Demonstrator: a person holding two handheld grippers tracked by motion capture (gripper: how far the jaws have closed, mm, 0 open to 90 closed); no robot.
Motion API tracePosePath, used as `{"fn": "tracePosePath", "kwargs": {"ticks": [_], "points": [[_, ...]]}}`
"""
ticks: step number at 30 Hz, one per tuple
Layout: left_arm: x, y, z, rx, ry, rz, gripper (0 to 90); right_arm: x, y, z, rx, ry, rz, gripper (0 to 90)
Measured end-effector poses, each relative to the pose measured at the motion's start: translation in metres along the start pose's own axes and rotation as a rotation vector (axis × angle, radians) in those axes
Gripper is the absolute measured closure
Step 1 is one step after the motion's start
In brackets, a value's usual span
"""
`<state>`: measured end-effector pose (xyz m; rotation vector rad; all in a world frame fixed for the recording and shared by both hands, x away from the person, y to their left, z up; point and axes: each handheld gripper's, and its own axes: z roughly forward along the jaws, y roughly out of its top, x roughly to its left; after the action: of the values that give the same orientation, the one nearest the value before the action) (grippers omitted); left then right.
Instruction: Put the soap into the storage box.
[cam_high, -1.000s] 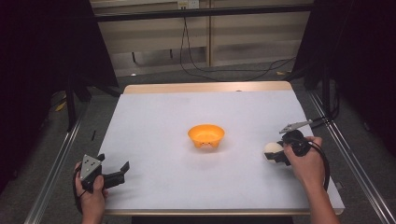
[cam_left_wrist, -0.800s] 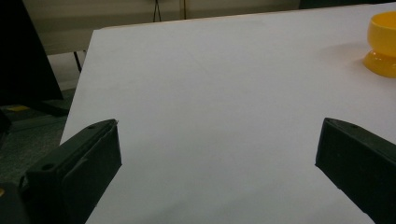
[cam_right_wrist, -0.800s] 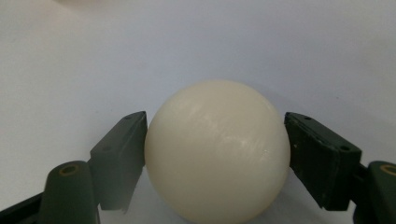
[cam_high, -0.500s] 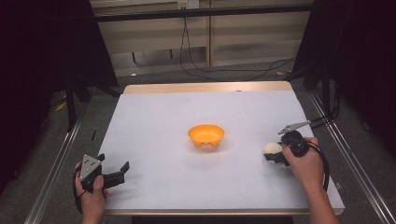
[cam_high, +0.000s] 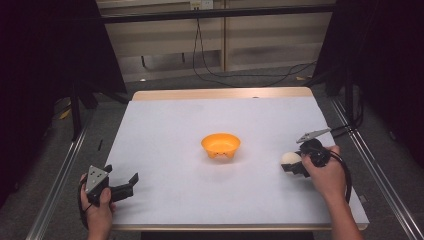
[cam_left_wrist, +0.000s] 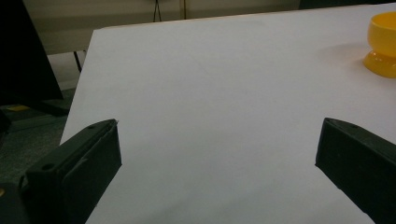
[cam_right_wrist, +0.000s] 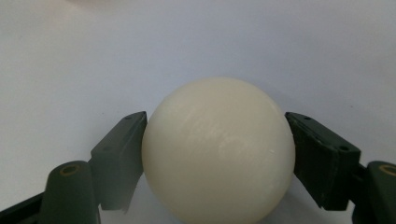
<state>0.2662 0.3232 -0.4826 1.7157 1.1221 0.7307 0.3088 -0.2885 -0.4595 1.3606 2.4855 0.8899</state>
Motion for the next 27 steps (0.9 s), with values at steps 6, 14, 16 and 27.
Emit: {"fn": "tracePosePath", "kwargs": {"ticks": [6, 14, 16, 27], "points": [[0.0, 0.0, 0.0, 0.0, 0.001, 0.001, 0.0, 0.002, 0.005, -0.001, -0.003, -0.003, -0.014, 23.9], [0.0, 0.0, 0.0, 0.0, 0.001, -0.001, 0.0, 0.007, 0.013, 0.0, -0.006, 0.002, -0.028, 23.9], [0.0, 0.0, 0.0, 0.0, 0.001, 0.0, 0.0, 0.008, 0.016, -0.001, -0.009, 0.004, -0.027, 23.9], [0.0, 0.0, 0.0, -0.001, -0.003, -0.003, 0.0, 0.014, 0.03, 0.001, -0.009, 0.022, -0.05, 23.9]]}}
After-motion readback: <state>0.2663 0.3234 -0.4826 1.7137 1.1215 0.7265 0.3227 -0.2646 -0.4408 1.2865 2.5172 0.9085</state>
